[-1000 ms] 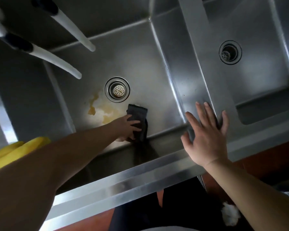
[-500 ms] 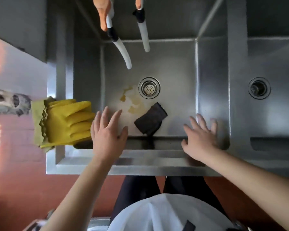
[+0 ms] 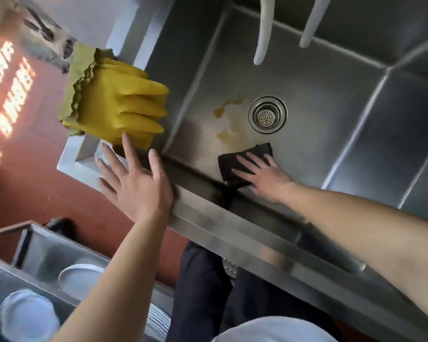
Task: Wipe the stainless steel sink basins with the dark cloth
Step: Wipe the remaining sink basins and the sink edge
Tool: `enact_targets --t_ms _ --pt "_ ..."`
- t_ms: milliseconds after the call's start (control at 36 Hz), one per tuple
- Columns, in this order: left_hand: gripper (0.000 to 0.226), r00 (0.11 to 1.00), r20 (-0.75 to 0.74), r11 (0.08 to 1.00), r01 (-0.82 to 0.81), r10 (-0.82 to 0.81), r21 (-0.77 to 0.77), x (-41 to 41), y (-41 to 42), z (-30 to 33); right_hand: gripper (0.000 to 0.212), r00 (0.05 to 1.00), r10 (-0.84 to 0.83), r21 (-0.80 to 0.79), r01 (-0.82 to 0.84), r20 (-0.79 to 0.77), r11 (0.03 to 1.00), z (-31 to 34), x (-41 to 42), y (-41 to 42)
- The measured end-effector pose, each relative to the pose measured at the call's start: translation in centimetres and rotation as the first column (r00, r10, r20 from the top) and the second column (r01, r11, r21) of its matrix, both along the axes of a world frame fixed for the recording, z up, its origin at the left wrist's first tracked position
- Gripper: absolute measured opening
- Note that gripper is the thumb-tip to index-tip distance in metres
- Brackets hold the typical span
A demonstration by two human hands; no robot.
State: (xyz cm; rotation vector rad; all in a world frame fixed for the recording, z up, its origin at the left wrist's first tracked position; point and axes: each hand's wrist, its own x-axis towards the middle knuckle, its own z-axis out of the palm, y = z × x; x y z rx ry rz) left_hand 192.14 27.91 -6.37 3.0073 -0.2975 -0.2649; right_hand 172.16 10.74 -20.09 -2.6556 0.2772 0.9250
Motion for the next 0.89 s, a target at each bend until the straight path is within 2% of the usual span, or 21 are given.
enact_targets --t_ms 111,222,417,528,639,806,889 --pt "0.062 1.000 0.010 1.000 -0.011 0.011 -0.001 0.0 0.1 -0.6 0.058 0.998 -0.031 0.015 0.032 -0.060 0.999 -2.7 0.8 0.9" --pt "0.062 0.999 0.036 1.000 -0.003 0.003 0.012 -0.1 0.0 -0.3 0.057 0.995 -0.100 -0.039 0.099 -0.025 0.994 -4.3 1.7 1.5" --pt "0.060 0.999 0.040 1.000 -0.014 0.013 0.025 -0.2 -0.1 -0.2 0.057 0.959 -0.270 -0.053 0.275 0.082 0.960 -6.1 11.2 -1.9" --pt "0.060 0.999 0.027 0.999 -0.019 0.018 0.033 -0.3 -0.2 0.0 0.054 0.937 -0.339 -0.025 0.342 0.085 0.939 -6.5 14.8 -2.8" --pt "0.059 1.000 0.010 0.999 -0.028 0.027 0.038 -0.3 -0.4 0.2 0.054 0.962 -0.261 -0.063 0.266 0.075 0.962 -5.8 12.9 -2.5" --pt "0.056 0.999 -0.009 0.998 -0.041 0.042 0.045 -0.3 -0.5 0.5 0.074 0.996 0.069 -0.112 -0.061 0.065 0.992 -5.2 5.3 -0.7" --pt "0.055 0.999 -0.008 0.998 -0.047 0.048 0.037 -0.3 -0.5 0.5 0.075 0.981 0.161 -0.105 -0.150 0.106 0.983 -5.5 4.0 -1.0"
